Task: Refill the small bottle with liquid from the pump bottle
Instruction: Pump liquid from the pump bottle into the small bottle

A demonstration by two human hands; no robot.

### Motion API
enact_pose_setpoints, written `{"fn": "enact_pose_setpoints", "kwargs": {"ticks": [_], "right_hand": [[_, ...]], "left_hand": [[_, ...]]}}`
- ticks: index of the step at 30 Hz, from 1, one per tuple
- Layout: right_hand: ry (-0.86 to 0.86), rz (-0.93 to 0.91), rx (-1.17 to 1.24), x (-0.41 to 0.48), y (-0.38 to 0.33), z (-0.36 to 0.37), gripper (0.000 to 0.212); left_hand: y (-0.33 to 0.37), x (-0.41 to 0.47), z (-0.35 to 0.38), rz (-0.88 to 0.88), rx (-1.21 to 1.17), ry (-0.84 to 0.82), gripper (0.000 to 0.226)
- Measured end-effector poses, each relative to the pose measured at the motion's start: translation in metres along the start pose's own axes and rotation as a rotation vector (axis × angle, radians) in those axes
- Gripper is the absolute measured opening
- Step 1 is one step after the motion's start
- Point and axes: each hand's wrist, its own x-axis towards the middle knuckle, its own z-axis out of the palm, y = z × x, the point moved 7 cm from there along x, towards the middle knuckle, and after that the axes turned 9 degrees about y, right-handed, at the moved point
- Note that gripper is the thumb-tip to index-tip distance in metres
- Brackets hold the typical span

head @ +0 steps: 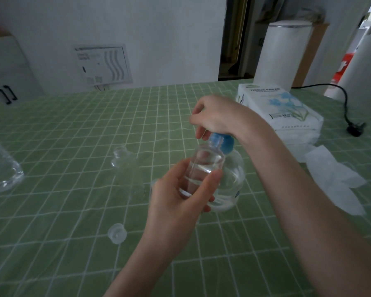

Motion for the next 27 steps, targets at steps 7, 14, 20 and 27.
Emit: {"fn": "enact_pose_setpoints", "kwargs": {"ticks": [7, 14, 20, 27], "right_hand": [[0.047, -0.007, -0.002, 0.004, -0.005, -0.01, 0.028], [0.016, 0.002, -0.015, 0.004, -0.001, -0.003, 0.028], [0.005, 0.012, -0.001, 0.001, 0.001, 0.001, 0.028], [0.054, -0.015, -0.006, 0.002, -0.006, -0.012, 0.029]], "left_hand": [[0.0, 0.001, 0.0, 0.003, -0.022, -0.007, 0.011], [0.0, 0.001, 0.001, 0.005, -0.019, -0.006, 0.014], [-0.003, -0.001, 0.001, 0.003, 0.011, -0.001, 0.012], [0.0, 0.0, 0.001, 0.009, -0.024, -0.003, 0.013]]}}
